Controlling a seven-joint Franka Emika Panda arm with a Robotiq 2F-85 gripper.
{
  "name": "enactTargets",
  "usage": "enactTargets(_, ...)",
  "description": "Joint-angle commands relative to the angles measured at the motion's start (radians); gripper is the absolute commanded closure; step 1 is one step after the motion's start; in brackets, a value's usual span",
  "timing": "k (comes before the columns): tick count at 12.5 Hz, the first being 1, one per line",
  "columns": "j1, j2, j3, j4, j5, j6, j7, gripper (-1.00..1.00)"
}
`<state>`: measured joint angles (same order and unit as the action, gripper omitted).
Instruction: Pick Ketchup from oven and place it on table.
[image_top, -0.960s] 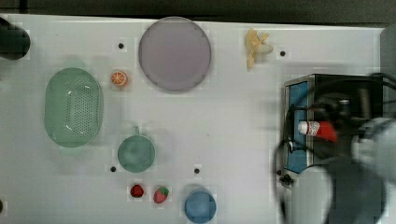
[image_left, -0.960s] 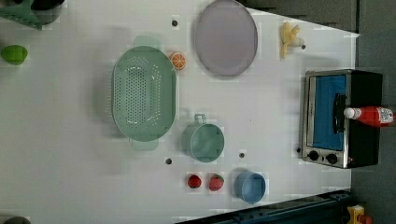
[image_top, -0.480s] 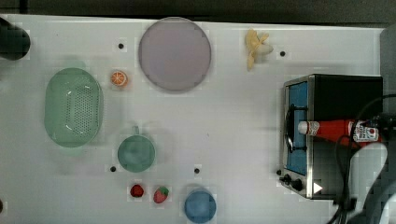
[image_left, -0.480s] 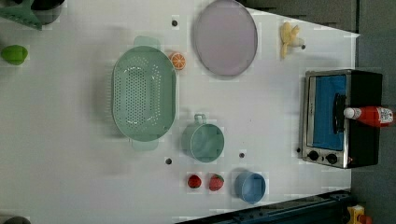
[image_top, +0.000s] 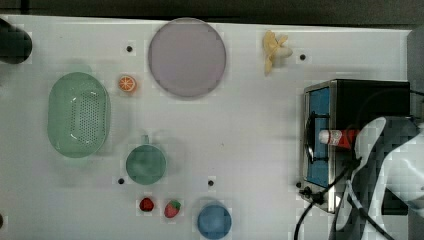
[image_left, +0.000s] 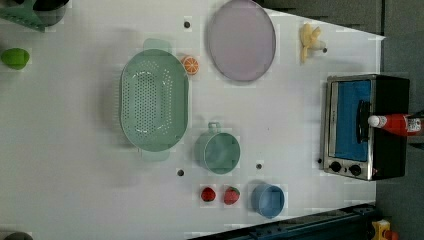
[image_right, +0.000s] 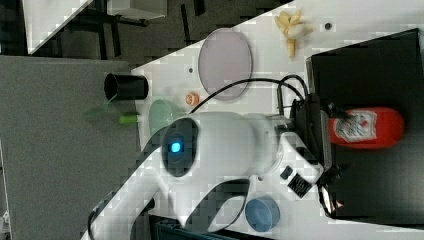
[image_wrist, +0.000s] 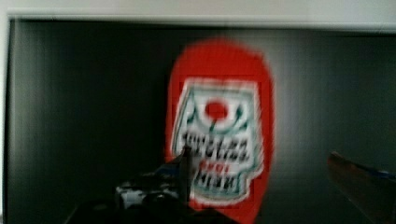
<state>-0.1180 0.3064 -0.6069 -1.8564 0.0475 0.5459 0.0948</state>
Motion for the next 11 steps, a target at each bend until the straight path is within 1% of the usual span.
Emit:
enactTargets(1, -0.013, -0.007, -0.016, 0.016, 0.103, 0.033, 0.015, -1.0)
enactTargets(4, -0.017, 0.034, -0.015, 0.013, 0.111, 0.106, 0.014, -1.0)
enactTargets(8, -0.02, 0.06, -0.014, -0.013, 0.133, 0.13, 0.014, -1.0)
enactTargets(9, -0.02, 0.062, -0.014, -0.019, 0.143, 0.137, 0.014, -0.92)
enactTargets(11, -0.019, 0.062, -0.013, -0.025, 0.146, 0.15, 0.014, -0.43)
